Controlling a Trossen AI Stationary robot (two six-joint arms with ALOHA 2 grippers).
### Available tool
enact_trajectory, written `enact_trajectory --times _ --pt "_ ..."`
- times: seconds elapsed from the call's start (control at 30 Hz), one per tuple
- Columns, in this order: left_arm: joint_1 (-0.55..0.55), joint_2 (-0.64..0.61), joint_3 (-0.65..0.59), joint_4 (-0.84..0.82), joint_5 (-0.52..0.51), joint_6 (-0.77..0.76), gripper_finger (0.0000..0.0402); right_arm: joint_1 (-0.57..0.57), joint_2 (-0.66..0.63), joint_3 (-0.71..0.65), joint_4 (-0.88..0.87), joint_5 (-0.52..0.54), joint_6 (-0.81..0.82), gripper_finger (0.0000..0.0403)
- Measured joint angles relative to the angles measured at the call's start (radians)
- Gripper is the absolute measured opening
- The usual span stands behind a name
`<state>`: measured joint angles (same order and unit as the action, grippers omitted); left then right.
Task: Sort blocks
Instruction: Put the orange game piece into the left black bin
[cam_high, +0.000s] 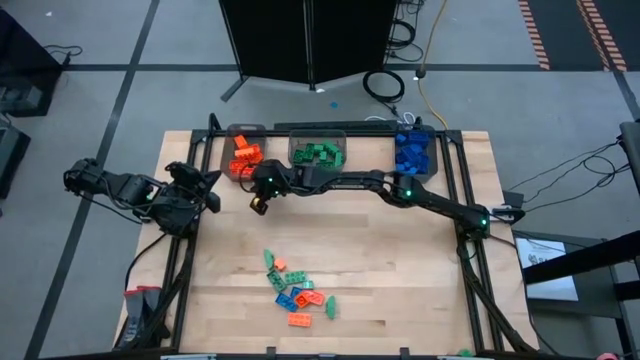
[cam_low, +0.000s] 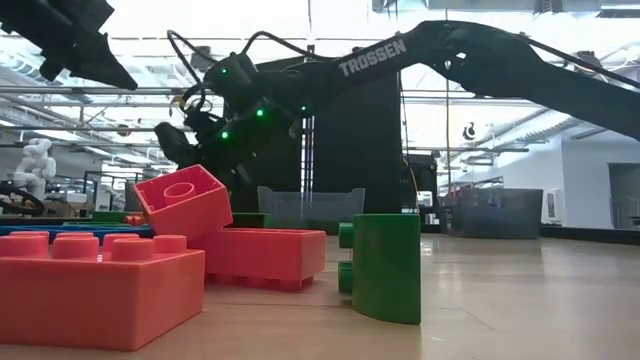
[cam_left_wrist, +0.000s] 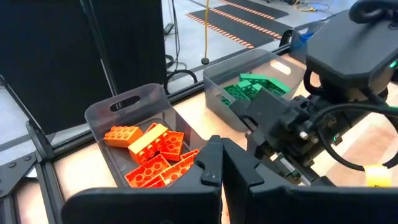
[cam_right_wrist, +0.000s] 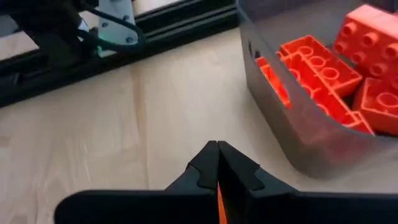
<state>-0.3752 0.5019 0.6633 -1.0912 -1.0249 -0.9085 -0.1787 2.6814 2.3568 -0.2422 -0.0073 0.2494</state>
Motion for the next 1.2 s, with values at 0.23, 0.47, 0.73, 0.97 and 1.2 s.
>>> enact_trajectory --times 0.23,0.47,0.73,0.97,1.2 --pt "0.000 0.000 -0.033 0.007 0.000 -0.028 0.0000 0.003 0.024 -0.002 -0.038 -0.040 0.026 0.0000" --pt "0.000 0.000 -0.037 0.024 0.008 -0.035 0.0000 0.015 0.027 0.002 -0.130 -0.067 0.054 0.0000" --pt "0.000 0.000 -0.037 0.026 0.018 -0.020 0.0000 0.074 -0.034 0.005 -0.490 -0.073 0.075 0.0000" --pt "0.000 0.000 -0.036 0.026 0.018 0.006 0.0000 0.159 -0.113 -0.002 -0.780 -0.073 0.078 0.0000" --pt "0.000 0.000 -0.036 0.027 0.018 0.006 0.0000 0.235 -0.254 -0.003 -0.922 0.104 0.051 0.0000"
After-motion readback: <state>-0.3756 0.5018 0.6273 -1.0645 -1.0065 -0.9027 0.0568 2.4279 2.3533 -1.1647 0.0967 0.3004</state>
